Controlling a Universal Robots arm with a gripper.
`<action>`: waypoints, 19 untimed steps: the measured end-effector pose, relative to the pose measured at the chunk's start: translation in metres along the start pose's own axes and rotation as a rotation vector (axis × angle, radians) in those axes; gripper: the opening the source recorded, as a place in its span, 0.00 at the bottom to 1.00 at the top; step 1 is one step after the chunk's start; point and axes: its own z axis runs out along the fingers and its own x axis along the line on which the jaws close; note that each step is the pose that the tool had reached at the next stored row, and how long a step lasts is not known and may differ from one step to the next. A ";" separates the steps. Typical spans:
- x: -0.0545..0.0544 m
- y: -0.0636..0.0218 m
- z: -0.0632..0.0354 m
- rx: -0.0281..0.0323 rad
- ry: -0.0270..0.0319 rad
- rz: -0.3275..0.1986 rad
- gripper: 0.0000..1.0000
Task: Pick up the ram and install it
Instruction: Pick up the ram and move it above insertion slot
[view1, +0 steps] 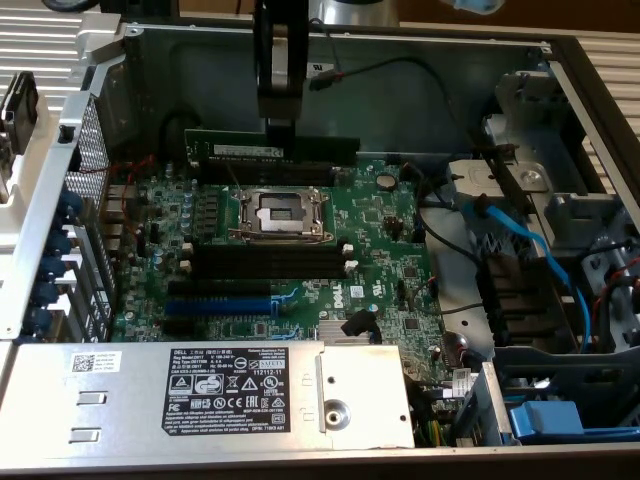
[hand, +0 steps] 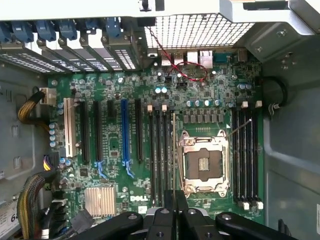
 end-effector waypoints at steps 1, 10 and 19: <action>0.000 0.0000 0.0009 0.0023 0.0028 -0.001 0.12; 0.011 -0.0005 0.0170 0.0062 0.0002 -0.001 0.12; 0.013 -0.0033 0.0333 0.0067 -0.0001 -0.001 0.12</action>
